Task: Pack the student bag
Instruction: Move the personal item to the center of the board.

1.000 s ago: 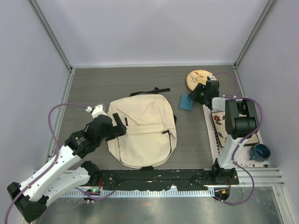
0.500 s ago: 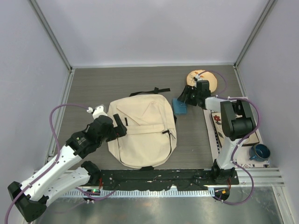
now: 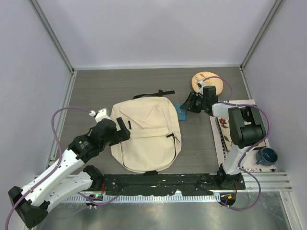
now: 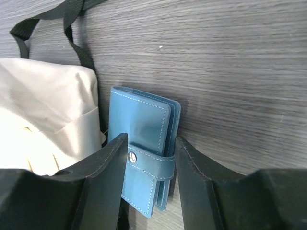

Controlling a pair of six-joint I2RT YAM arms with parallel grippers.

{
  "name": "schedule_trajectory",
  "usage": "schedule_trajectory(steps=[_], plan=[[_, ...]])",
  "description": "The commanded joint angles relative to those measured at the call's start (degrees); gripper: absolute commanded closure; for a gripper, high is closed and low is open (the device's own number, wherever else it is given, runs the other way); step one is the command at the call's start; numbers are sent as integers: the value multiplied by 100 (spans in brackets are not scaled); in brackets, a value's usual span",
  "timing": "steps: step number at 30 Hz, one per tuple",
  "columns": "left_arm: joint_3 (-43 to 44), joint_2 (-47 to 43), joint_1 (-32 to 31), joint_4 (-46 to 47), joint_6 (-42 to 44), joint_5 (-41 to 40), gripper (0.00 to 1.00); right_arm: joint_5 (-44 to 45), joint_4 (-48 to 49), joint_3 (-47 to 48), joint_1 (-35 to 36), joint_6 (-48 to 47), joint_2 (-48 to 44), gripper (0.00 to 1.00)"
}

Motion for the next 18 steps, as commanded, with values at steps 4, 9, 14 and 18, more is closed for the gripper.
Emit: schedule_trajectory(steps=[4,9,14,18], plan=[[-67,-73,24,193,-106,76,0,-550,352,-71,39,185,-379,55],[-93,-82,24,193,-132,94,0,-664,467,-133,30,265,-317,68],[-111,-90,24,193,-159,94,0,-743,431,-89,30,238,-247,61],[-137,-82,24,211,-167,103,0,-892,414,-45,47,221,-185,59]])
